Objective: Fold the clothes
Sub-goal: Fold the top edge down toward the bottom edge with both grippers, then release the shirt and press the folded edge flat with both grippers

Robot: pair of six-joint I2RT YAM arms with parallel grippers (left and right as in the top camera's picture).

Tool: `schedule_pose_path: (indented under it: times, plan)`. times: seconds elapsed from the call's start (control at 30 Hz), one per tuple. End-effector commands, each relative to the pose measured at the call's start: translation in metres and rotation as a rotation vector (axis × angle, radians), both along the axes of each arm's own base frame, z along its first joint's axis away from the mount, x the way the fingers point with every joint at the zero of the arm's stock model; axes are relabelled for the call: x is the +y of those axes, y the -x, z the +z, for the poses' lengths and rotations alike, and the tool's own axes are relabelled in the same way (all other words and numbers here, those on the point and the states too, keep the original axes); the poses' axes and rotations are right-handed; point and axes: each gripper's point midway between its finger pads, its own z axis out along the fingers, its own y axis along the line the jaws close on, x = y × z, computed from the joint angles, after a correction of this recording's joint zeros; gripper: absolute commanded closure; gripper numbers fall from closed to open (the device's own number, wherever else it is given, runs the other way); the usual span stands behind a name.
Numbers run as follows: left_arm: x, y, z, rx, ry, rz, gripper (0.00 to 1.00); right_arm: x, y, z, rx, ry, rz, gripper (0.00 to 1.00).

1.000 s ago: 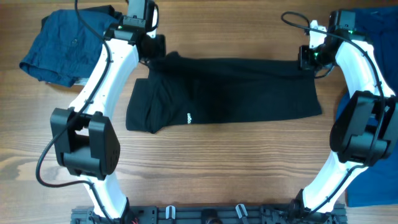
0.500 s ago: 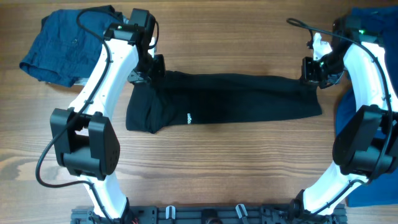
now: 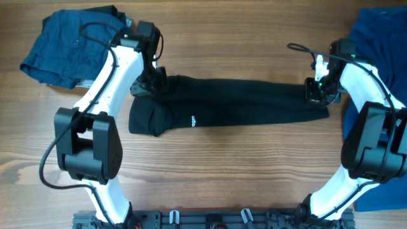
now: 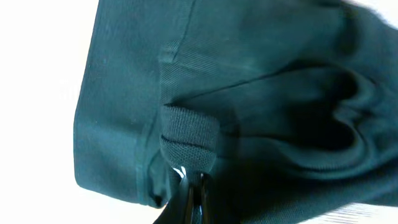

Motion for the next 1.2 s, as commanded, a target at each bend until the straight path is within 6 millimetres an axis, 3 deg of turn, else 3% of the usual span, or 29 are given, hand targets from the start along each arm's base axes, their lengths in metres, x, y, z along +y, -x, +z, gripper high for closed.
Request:
schedule_pose_path:
  times: [0.0,0.17,0.53,0.77,0.9,0.97,1.07,1.17]
  plan:
    - [0.011,0.018,-0.016,0.048,-0.052,0.018,0.96,-0.018,-0.002,-0.001,-0.024,0.040,-0.038,0.96]
    - [0.017,0.035,-0.033,0.109,-0.076,0.019,0.96,-0.022,-0.010,0.001,-0.061,0.048,-0.043,0.96]
    - [0.027,0.038,-0.034,0.122,-0.106,0.031,0.96,-0.018,0.007,-0.007,-0.002,0.036,-0.044,0.96]
    - [0.030,0.046,-0.042,0.146,-0.112,0.051,0.95,-0.022,0.004,-0.007,-0.011,0.056,-0.048,0.96]
    - [0.031,0.052,-0.045,0.164,-0.117,0.049,0.89,-0.021,0.006,-0.007,-0.002,0.053,-0.049,0.96]
    - [0.031,0.051,-0.045,0.163,-0.117,0.049,0.79,-0.021,0.007,-0.007,0.001,0.052,-0.049,0.91]
    - [0.031,0.051,-0.045,0.162,-0.117,0.049,0.76,-0.022,-0.003,0.008,-0.019,0.048,-0.047,0.85]
    - [0.031,0.050,-0.045,0.158,-0.116,0.045,0.71,-0.017,-0.024,0.040,-0.076,0.001,-0.040,0.55]
